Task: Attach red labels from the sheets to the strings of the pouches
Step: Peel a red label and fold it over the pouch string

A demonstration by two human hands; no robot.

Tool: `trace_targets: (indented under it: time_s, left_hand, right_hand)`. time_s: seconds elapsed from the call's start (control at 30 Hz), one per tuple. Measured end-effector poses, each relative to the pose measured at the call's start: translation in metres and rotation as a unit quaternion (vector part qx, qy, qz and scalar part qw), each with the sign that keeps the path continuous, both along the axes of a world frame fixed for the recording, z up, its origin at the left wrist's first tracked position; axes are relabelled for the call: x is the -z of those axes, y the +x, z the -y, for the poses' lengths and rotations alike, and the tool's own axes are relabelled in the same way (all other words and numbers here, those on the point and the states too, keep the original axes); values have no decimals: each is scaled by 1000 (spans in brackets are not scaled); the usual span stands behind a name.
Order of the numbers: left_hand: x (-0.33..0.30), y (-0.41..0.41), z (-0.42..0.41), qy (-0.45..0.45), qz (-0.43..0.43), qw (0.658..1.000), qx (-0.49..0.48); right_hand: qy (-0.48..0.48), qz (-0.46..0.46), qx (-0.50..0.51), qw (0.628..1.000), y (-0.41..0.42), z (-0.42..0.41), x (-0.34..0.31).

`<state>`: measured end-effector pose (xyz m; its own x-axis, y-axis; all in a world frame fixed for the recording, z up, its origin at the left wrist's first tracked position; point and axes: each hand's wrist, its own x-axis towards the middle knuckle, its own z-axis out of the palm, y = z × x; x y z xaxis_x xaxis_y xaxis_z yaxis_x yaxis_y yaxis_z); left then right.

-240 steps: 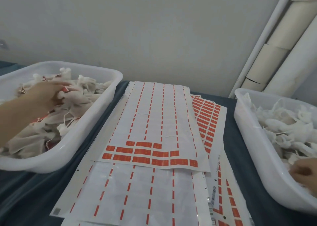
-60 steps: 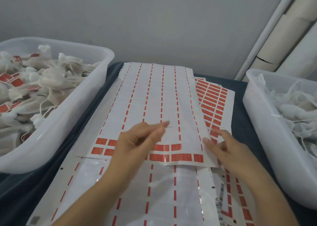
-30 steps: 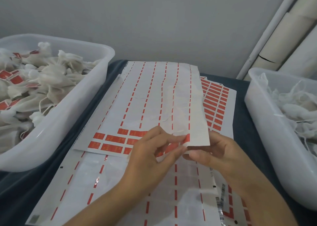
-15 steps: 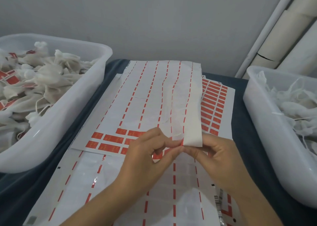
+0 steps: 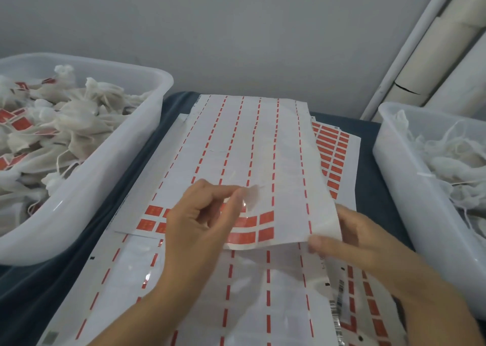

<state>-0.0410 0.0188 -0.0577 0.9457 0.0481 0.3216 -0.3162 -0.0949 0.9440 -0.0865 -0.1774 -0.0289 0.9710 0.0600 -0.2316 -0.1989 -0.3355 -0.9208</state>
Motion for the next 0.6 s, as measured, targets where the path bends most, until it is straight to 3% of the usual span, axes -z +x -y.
trace_targets:
  time_s: [0.1,0.13,0.27,0.4,0.5,0.6]
  left_hand:
    - [-3,-5,-2,17,49,999,11]
    - [-4,-6,-1,36,80,996,16]
    - [0,-5,4,148,233,960,42]
    - [10,-4,5,190,306,931,62]
    - [16,-4,4,221,324,917,68]
    - [17,-5,5,222,304,923,85]
  right_hand:
    - [-3,101,234,967,4,4,0]
    - [7,124,270,955,5,2,0]
    - [100,-21,112,988,5,-22,2]
    - [161,-83,18,983,7,-25,6]
    - [200,-68,21,977,7,-23,8]
    - [211,35,154,965,7,-24,10]
